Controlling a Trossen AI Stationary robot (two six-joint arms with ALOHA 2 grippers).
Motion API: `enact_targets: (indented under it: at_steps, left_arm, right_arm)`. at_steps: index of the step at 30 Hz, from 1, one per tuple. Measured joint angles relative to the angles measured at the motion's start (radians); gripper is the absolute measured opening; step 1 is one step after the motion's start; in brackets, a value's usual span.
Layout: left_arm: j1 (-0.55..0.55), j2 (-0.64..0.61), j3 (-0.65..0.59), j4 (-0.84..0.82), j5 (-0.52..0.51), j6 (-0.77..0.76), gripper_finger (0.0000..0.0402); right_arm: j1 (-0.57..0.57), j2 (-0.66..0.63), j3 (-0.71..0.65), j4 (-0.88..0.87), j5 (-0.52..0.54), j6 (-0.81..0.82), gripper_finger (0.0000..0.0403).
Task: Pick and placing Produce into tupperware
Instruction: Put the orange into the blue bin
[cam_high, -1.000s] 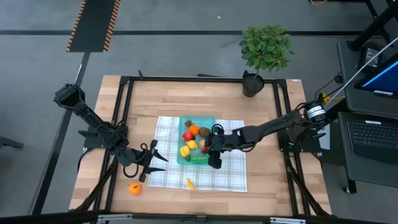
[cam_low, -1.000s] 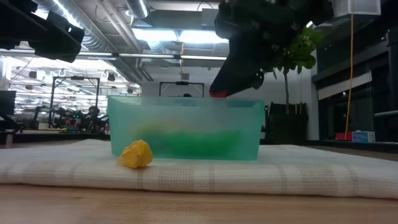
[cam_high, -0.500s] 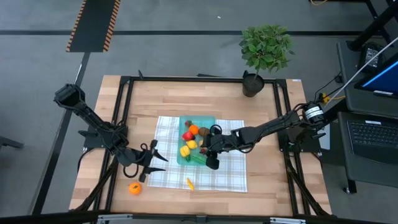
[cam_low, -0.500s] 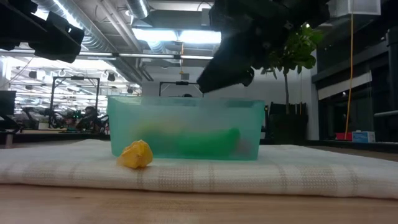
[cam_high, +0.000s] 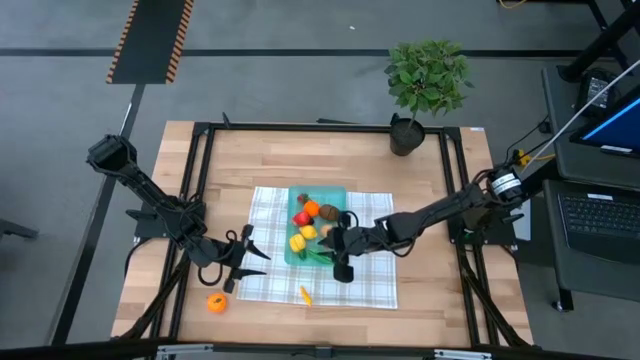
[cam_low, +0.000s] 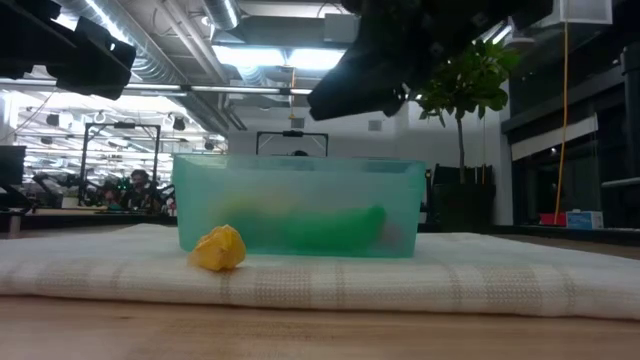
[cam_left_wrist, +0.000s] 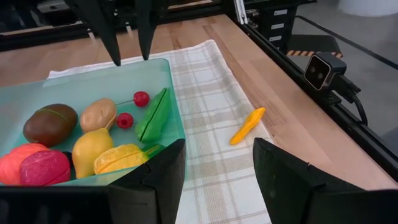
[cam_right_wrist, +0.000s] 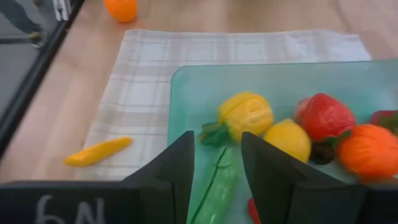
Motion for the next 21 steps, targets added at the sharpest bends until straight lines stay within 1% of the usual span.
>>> enact_targets:
  at_steps: [4,6,8,12,21]
  left_arm:
    - [0.006,0.0,0.0,0.0,0.0,0.002,0.0179]
    - [0.009,0.0,0.0,-0.001,0.0,0.011,0.0183]
    - [0.009,0.0,0.0,-0.001,-0.002,0.057,0.0194]
    - [0.008,0.0,0.0,-0.001,-0.002,0.116,0.023]
    - [-0.012,0.0,0.0,-0.004,0.001,0.115,0.0322]
  right_arm:
    - [0.013,0.0,0.0,0.0,0.057,-0.033,0.0135]
    - [0.012,0.0,0.0,0.0,0.064,-0.031,0.0135]
    - [0.012,0.0,0.0,0.008,0.067,-0.031,0.0135]
    - [0.012,0.0,0.0,0.014,0.067,-0.031,0.0135]
    - [0.012,0.0,0.0,0.039,0.067,-0.026,0.0135]
